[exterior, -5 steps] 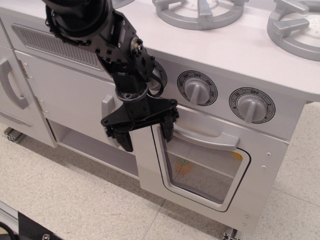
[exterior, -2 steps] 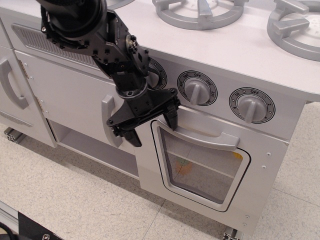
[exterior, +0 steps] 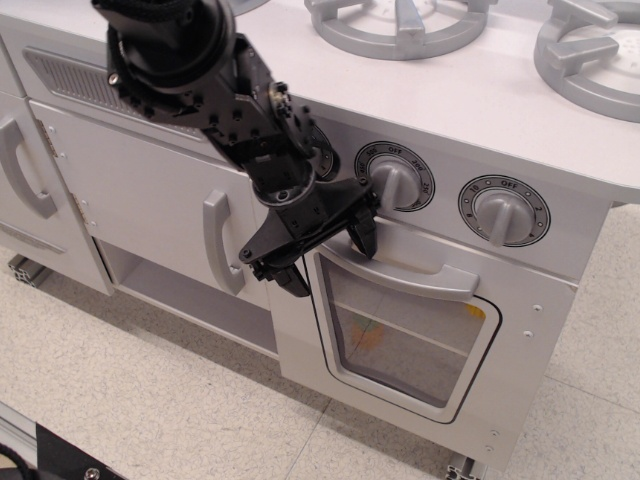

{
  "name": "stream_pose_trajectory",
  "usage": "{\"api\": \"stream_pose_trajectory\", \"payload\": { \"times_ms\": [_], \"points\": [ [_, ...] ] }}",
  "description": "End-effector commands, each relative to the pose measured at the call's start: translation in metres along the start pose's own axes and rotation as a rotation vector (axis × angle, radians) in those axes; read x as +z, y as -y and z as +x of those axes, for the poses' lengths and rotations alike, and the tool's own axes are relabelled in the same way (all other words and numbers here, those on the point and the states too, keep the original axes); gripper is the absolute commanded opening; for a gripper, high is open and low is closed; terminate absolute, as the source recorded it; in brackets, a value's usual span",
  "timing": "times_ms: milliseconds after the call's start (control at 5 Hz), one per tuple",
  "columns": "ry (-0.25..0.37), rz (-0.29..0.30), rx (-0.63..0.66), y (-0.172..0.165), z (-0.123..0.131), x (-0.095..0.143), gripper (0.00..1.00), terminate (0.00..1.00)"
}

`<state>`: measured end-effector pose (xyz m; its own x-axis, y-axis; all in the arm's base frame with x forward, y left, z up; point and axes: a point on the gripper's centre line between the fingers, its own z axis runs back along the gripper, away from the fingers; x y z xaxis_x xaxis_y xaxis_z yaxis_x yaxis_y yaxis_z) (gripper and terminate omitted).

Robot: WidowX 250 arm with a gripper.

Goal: Open oven

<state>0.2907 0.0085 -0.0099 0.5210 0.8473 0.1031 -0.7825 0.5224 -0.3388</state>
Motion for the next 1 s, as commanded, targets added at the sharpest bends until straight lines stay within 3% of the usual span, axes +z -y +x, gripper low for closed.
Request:
{"api": "stream_pose_trajectory", "payload": {
  "times_ms": [0, 600, 800],
  "points": [
    [0.003, 0.028, 0.057, -0.017, -0.006, -0.004, 1.00, 0.00],
    [-0.055, 0.094, -0.096, -0.051, -0.034, 0.017, 1.00, 0.00],
    [-0.098, 0.119, -0.220, -0.055, -0.044, 0.030, 1.00, 0.00]
  ]
}}
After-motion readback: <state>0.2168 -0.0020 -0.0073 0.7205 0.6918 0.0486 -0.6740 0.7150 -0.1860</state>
